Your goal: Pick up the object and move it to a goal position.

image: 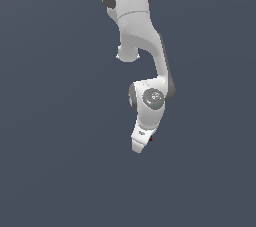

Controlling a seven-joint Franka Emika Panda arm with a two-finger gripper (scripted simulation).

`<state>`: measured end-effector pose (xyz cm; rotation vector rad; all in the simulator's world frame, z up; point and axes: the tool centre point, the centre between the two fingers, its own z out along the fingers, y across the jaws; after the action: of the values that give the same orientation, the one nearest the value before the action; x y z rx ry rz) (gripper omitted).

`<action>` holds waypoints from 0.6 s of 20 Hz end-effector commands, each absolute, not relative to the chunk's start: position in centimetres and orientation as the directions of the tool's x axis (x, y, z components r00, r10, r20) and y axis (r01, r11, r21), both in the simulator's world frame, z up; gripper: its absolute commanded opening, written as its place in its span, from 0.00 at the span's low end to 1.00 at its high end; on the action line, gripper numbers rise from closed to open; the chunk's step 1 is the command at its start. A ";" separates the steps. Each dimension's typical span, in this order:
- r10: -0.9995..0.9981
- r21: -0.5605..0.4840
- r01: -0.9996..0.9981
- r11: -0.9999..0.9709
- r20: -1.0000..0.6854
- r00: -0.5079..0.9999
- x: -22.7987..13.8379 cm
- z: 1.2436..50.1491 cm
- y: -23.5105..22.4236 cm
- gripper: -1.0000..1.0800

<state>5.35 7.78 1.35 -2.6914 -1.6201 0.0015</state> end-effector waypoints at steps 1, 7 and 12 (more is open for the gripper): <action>0.884 0.000 0.884 -0.468 0.000 0.468 5.4 1.4 7.8 0.00; 0.884 0.000 0.884 -0.468 0.000 0.468 5.4 1.4 7.8 0.00; 0.884 0.000 0.884 -0.468 0.000 0.468 5.3 1.5 7.6 0.00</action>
<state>5.34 7.74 1.39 -2.6910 -1.6208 0.0002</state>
